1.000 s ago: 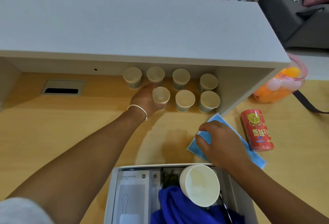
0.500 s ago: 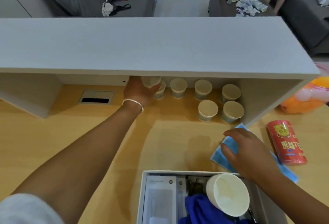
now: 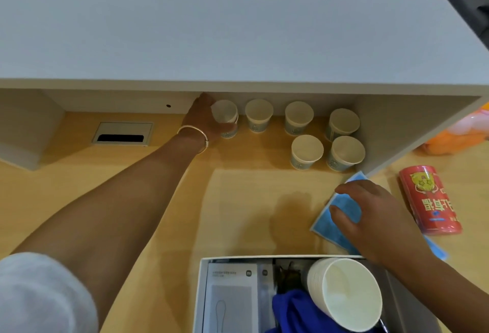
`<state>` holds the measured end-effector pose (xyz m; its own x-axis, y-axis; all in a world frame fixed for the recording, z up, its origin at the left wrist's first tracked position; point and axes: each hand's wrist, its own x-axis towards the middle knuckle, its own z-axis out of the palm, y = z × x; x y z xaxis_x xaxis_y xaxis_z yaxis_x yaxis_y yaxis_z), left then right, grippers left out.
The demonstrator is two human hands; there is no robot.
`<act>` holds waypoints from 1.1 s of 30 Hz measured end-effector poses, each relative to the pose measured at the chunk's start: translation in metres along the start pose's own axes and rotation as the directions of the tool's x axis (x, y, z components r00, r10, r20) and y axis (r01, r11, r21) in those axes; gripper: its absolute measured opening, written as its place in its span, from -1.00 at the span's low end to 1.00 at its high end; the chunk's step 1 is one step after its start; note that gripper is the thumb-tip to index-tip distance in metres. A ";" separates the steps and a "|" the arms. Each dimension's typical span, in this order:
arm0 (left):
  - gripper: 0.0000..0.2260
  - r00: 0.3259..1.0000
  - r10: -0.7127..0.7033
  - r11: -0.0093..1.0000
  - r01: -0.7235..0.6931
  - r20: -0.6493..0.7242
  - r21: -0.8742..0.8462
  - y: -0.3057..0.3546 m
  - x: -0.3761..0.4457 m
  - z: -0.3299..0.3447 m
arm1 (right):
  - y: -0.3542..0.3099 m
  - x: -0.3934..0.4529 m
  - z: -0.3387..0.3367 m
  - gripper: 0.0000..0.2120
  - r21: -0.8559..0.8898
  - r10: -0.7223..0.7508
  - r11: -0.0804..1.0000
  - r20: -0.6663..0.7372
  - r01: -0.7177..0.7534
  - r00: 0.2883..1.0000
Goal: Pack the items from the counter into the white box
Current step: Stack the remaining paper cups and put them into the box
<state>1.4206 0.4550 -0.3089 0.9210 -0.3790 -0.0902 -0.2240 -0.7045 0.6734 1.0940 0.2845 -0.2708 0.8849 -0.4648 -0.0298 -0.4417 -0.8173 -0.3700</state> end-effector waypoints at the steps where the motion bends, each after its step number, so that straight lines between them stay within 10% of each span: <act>1: -0.38 1.000 -0.008 1.000 0.008 0.005 -0.009 -0.002 0.000 0.002 | 0.000 0.000 0.001 -0.70 0.000 0.003 1.000 -0.003 -0.003 1.000; 21: -0.30 0.998 -0.053 0.998 0.054 0.046 -0.013 -0.015 -0.111 -0.017 | -0.006 0.010 -0.005 -0.43 -0.157 -0.110 0.976 0.245 0.152 0.963; 33: -0.38 0.995 -0.095 0.994 0.094 0.025 0.051 -0.066 -0.163 -0.031 | -0.019 0.123 0.029 -0.33 -0.230 -0.081 0.969 0.023 0.084 0.996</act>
<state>1.2957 0.5822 -0.3158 0.9299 -0.3248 -0.1723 -0.1521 -0.7665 0.6240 1.2154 0.2526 -0.2943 0.9210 -0.3889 -0.0208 -0.3876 -0.9100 -0.1474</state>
